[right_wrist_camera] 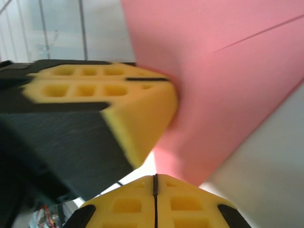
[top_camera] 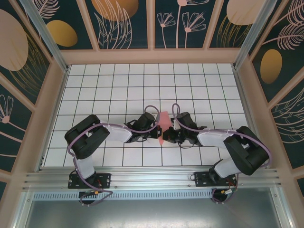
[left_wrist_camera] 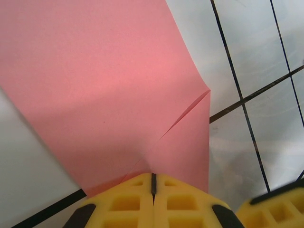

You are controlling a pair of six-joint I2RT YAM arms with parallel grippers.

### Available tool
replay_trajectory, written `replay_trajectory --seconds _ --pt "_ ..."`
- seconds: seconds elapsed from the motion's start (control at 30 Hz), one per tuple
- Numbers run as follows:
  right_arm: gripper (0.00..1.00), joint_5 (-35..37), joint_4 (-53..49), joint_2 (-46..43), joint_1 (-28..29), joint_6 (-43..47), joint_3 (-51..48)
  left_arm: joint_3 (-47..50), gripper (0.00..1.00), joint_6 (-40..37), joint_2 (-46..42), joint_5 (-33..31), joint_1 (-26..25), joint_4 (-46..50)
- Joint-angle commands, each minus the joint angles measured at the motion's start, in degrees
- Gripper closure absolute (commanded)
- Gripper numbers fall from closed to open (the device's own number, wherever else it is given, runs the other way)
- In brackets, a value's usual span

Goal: Fold a paper plane with a square sheet of paper (pick it up from the middle)
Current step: Third fold the triangle at the center of the table.

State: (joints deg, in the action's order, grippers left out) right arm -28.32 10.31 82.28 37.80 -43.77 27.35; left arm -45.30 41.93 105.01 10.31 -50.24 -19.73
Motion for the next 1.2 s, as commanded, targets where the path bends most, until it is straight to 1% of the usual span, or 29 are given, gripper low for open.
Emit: replay_trajectory --seconds 0.0,0.2,0.27,0.33,0.47,0.6,0.7,0.87,0.93,1.03,1.07,1.17 --pt "0.93 0.5 1.2 -0.8 1.4 -2.5 -1.4 1.9 1.0 0.8 1.1 0.8 0.1 5.2" --pt "0.93 1.0 5.8 4.0 3.0 -5.0 -3.1 1.7 1.0 0.7 1.2 0.9 0.2 5.4" --pt "0.93 1.9 4.3 5.5 3.2 -4.4 -2.8 1.7 1.0 0.7 1.0 0.8 0.1 5.5" --pt "0.93 2.5 3.1 5.4 3.3 -4.2 -2.7 1.7 1.0 0.6 1.0 0.6 0.1 5.8" --pt "0.93 3.4 0.6 1.0 3.8 -4.3 -1.8 1.8 1.0 0.5 1.0 0.5 0.2 6.0" --pt "0.93 2.8 -0.3 -1.2 4.6 -4.4 -0.8 1.7 1.0 0.6 0.9 0.5 0.2 5.9" --pt "0.93 3.4 0.2 -0.2 5.3 -4.7 -0.9 1.5 1.0 0.4 0.9 0.5 0.1 6.0" --pt "0.93 3.9 2.5 4.5 5.4 -5.1 -2.0 1.2 1.0 0.5 0.7 0.4 0.2 6.3" --pt "0.93 4.3 1.8 4.9 5.4 -4.9 -1.9 1.2 1.0 0.5 0.3 0.3 0.2 6.5" --pt "0.92 4.8 -0.2 2.0 5.3 -4.0 -0.9 0.3 1.0 0.0 -0.4 -0.3 0.1 7.9" --pt "0.91 5.7 -2.1 -0.1 5.0 -3.2 -0.1 -0.2 1.0 -0.5 -0.7 -0.6 0.2 8.8" --pt "0.87 8.1 -7.0 -5.4 1.7 -0.7 1.6 -2.7 1.0 -1.9 -2.3 -1.4 0.2 11.7"
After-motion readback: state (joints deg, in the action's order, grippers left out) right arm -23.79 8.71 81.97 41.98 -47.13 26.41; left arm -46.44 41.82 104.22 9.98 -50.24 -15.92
